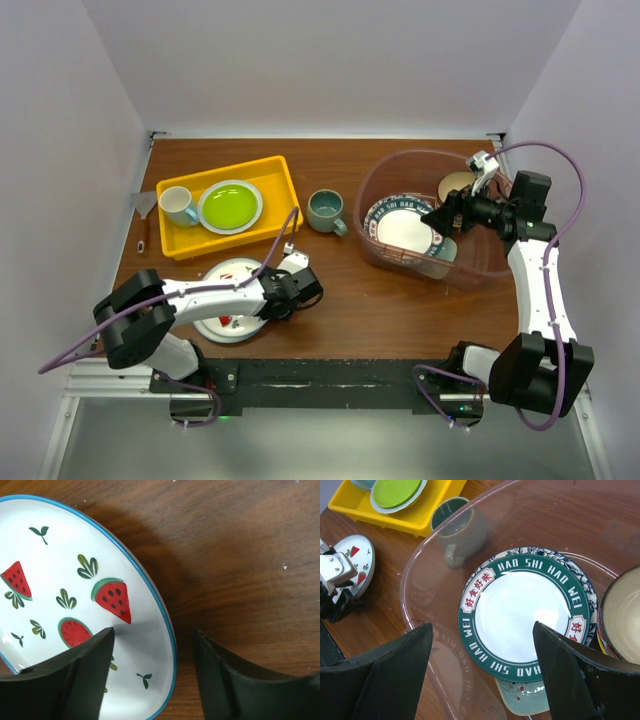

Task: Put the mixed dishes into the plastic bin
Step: Pick up the plate at the center of the board.

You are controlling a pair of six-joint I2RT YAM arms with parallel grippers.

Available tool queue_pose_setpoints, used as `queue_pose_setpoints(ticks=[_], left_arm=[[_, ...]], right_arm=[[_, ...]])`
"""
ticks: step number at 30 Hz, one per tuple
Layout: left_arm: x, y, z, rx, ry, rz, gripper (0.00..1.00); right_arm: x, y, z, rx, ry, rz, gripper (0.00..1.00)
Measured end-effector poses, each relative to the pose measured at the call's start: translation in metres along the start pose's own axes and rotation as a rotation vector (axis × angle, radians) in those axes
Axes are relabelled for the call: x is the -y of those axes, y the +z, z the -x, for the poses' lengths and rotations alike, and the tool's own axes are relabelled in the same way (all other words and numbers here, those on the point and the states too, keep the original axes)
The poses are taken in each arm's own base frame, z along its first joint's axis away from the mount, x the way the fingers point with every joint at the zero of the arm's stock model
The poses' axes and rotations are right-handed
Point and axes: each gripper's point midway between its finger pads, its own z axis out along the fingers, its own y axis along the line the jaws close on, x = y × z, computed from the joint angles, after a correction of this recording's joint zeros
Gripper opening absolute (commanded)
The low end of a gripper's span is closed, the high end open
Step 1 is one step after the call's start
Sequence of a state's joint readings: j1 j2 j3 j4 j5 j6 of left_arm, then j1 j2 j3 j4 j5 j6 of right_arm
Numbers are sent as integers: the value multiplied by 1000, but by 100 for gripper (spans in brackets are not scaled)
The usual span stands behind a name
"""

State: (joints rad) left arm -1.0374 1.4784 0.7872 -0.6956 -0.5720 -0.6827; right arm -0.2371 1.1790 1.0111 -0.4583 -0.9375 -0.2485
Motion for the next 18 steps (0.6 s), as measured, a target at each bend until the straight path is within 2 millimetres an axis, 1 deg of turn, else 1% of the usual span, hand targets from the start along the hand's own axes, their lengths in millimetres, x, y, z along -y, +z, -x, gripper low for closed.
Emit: queue_pose_setpoints(ticks=[1, 4, 7, 12, 18], left_arm=[[1, 0, -1, -1, 9, -2, 45], [-1, -1, 0, 8, 24, 11, 29], [-4, -6, 5, 36, 63, 41, 22], [-8, -12, 10, 48, 79, 63, 20], [-4, -20, 12, 50, 67, 26, 19]], right_arm=[[0, 0, 0, 0, 0, 0, 85], [0, 0, 0, 0, 0, 0, 85], [0, 0, 0, -1, 0, 0, 85], [0, 0, 0, -1, 1, 0, 85], [0, 0, 0, -1, 0, 1, 85]])
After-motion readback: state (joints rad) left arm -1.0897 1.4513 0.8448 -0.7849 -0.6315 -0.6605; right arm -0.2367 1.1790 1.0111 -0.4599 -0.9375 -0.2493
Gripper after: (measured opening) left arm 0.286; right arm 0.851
